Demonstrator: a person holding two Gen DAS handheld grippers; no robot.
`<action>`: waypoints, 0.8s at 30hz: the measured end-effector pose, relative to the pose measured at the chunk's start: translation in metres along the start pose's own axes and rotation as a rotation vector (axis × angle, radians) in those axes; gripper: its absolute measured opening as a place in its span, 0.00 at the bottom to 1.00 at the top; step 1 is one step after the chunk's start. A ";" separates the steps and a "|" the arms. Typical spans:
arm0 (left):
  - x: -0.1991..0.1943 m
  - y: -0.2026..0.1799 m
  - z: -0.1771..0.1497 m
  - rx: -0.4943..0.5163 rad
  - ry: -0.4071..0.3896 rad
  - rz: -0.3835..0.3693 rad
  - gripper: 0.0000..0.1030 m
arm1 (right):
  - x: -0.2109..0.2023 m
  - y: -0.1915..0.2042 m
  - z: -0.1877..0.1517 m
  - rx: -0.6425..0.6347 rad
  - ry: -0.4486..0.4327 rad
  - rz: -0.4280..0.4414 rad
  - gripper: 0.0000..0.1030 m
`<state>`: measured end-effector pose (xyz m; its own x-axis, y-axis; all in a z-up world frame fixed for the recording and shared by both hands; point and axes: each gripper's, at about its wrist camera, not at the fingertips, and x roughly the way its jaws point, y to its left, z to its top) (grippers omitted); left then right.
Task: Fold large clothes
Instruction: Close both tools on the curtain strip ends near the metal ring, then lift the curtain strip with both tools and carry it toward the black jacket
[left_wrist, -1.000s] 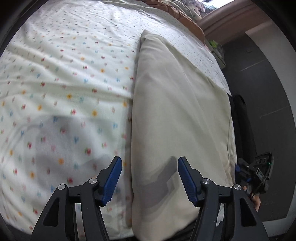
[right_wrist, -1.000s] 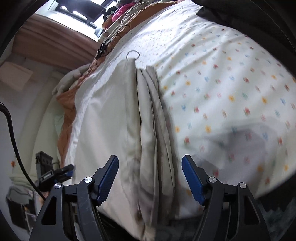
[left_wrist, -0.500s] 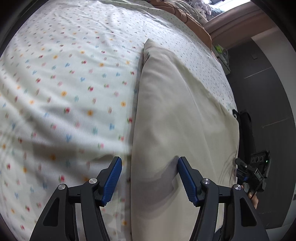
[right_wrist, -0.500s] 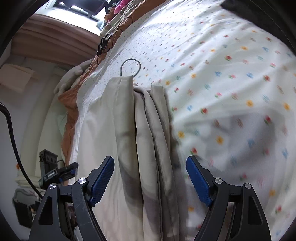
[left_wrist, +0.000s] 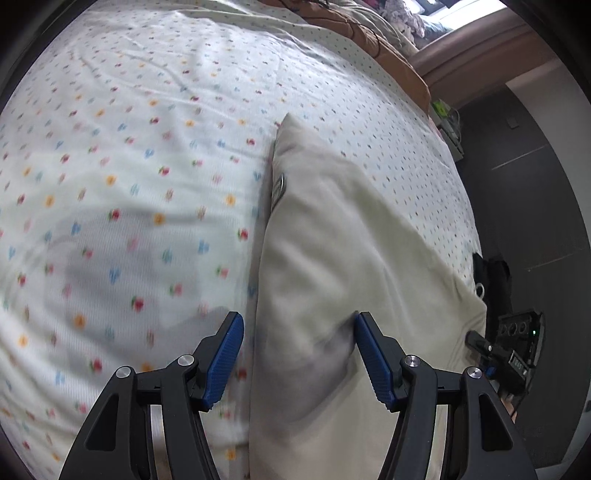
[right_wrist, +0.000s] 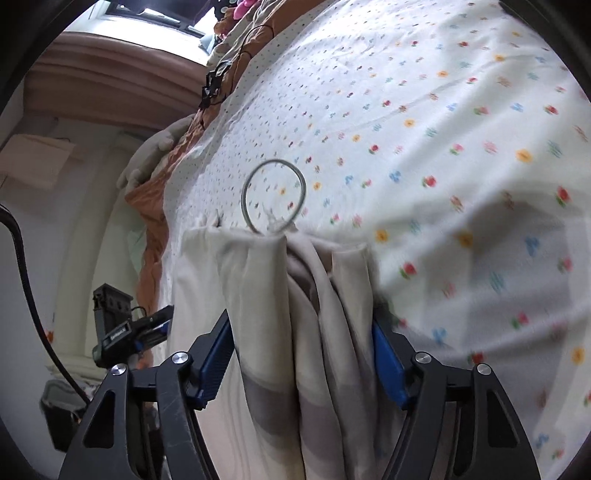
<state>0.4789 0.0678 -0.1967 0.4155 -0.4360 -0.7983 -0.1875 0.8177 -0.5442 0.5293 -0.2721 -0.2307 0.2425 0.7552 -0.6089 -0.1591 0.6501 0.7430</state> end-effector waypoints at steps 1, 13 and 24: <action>0.002 -0.001 0.005 0.003 -0.004 0.003 0.62 | 0.002 0.001 0.002 -0.001 0.003 -0.003 0.68; 0.019 -0.006 0.031 -0.052 -0.004 0.012 0.31 | 0.001 0.006 0.004 0.036 -0.016 -0.046 0.33; -0.045 -0.053 0.013 0.052 -0.141 0.028 0.17 | -0.034 0.061 -0.016 -0.082 -0.134 -0.048 0.20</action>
<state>0.4815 0.0486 -0.1286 0.5324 -0.3586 -0.7668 -0.1559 0.8488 -0.5052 0.4957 -0.2561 -0.1691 0.3764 0.7089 -0.5965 -0.2208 0.6939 0.6853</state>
